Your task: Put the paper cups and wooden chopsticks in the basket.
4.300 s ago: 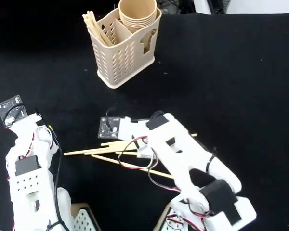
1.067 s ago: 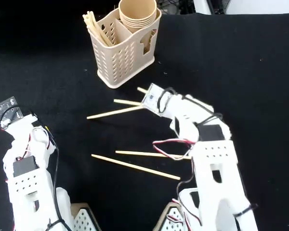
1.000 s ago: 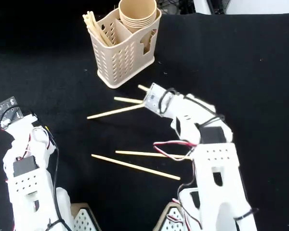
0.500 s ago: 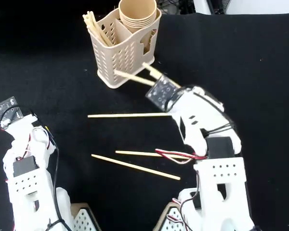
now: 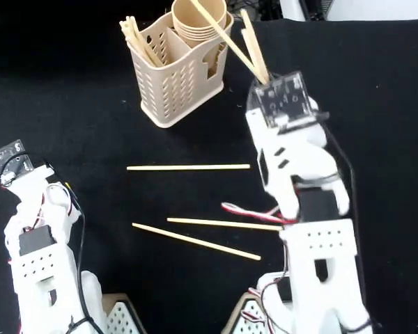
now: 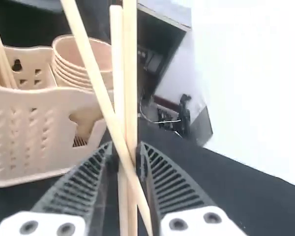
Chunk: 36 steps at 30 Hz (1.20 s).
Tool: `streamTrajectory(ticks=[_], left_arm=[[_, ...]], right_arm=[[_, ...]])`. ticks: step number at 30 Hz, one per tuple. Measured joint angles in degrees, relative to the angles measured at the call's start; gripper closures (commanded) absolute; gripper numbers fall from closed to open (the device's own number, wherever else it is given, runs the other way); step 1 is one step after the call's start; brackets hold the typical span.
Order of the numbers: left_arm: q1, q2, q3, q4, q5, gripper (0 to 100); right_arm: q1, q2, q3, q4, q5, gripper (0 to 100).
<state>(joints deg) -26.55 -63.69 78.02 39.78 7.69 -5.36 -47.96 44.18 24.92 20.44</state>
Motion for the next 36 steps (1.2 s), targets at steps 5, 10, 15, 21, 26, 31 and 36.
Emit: streamTrajectory(ticks=[5, 10, 15, 21, 26, 31, 36], left_arm=[[0.00, 0.00, 0.00, 0.00, 0.00, 95], [0.00, 0.00, 0.00, 0.00, 0.00, 95], [0.00, 0.00, 0.00, 0.00, 0.00, 95], [0.00, 0.00, 0.00, 0.00, 0.00, 95], [0.00, 0.00, 0.00, 0.00, 0.00, 95], [0.00, 0.00, 0.00, 0.00, 0.00, 95], [0.00, 0.00, 0.00, 0.00, 0.00, 95]], right_arm=[[0.00, 11.78, -10.46, -0.18, -4.31, 98.6], [-0.09, 22.15, -22.95, 2.46, -11.25, 98.6], [-0.09, 31.91, -35.25, 7.91, -15.47, 98.6], [-1.76, 38.77, -49.58, 21.19, -16.26, 98.6], [-1.67, 39.38, -53.54, 14.07, -21.71, 98.6], [-5.27, 39.74, -53.19, 5.54, -22.51, 98.6], [-7.91, 39.91, -50.73, 2.02, -22.51, 98.6]])
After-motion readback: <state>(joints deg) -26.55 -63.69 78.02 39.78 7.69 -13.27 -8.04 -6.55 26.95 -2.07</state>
